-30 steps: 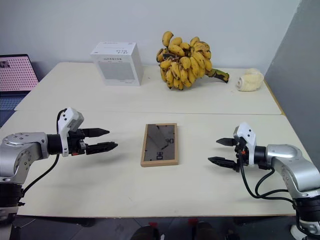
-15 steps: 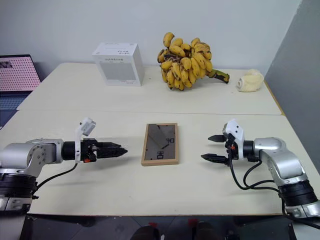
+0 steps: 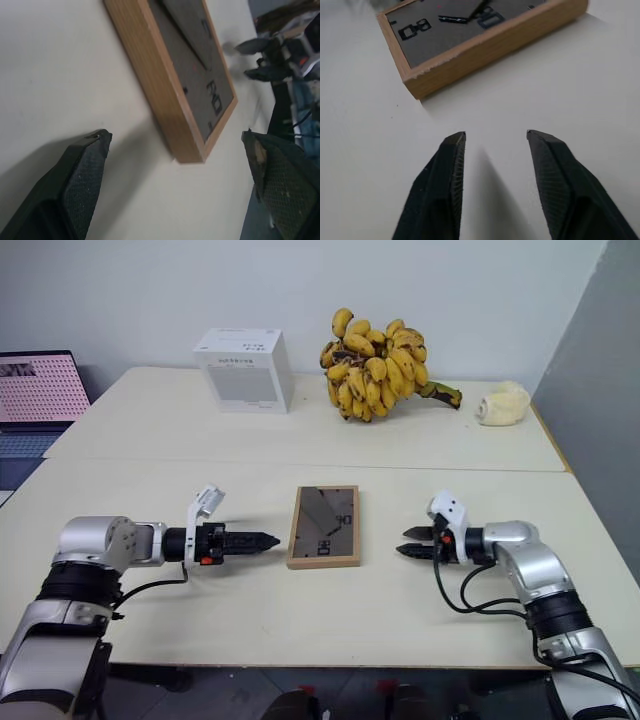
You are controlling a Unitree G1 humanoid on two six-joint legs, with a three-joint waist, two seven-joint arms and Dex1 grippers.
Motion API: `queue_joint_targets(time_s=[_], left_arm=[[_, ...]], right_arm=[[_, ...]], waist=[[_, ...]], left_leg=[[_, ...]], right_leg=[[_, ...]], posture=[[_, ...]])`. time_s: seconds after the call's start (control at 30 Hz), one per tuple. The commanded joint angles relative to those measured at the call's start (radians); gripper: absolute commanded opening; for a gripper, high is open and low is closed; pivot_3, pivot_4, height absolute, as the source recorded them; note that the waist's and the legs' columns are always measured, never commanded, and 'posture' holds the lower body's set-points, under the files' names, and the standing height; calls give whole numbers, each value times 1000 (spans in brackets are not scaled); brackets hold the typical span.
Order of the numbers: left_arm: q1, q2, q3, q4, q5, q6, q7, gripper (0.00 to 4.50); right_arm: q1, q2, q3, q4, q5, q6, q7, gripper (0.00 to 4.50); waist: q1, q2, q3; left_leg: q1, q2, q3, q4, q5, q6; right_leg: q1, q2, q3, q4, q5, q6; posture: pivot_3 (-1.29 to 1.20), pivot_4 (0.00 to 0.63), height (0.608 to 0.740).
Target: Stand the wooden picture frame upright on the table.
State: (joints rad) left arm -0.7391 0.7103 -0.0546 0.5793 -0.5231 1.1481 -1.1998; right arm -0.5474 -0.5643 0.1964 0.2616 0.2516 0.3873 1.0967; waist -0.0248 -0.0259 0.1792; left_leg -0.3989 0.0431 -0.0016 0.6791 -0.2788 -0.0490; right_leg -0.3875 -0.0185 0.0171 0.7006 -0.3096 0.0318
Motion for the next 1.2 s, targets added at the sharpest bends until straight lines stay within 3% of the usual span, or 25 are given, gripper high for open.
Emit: queue_joint_targets(time_s=[0.03,0.13,0.4,0.7,0.97,1.2], left_arm=[[-29,-45,-28,100,54,-55,13,4500],[-35,-81,-41,128,69,-67,3,4500],[-52,-196,-40,157,96,-109,20,4500],[-52,-274,-35,170,102,-134,10,4500],[-67,-249,13,173,92,-116,9,2979],[-38,-199,73,51,31,-34,23,1669]], right_arm=[[-51,47,18,40,-56,-72,-45,854],[-61,88,43,36,-79,-92,-53,52],[-49,182,107,15,-153,-94,-116,22],[-61,211,103,38,-194,-121,-147,22],[-32,180,82,43,-200,-138,-144,0],[-5,89,35,56,-183,-151,-115,0]], waist=[[0,0,0],[1,2,-1],[15,6,-4],[24,6,-4],[19,6,-4],[4,6,-4]], left_leg=[[0,0,0,0,0,0],[1,-1,0,0,1,1],[4,-4,0,0,4,2],[4,-7,-1,1,4,2],[2,-10,-9,1,4,3],[0,-11,-14,0,4,3]], right_leg=[[0,0,0,0,0,0],[0,-1,0,2,1,0],[4,-3,0,5,1,1],[4,-5,0,5,1,2],[3,-6,0,4,1,2],[3,-6,-1,2,1,2]], posture=[[0,150,740],[0,150,740],[0,150,740],[0,150,740],[0,150,740],[0,150,740]])
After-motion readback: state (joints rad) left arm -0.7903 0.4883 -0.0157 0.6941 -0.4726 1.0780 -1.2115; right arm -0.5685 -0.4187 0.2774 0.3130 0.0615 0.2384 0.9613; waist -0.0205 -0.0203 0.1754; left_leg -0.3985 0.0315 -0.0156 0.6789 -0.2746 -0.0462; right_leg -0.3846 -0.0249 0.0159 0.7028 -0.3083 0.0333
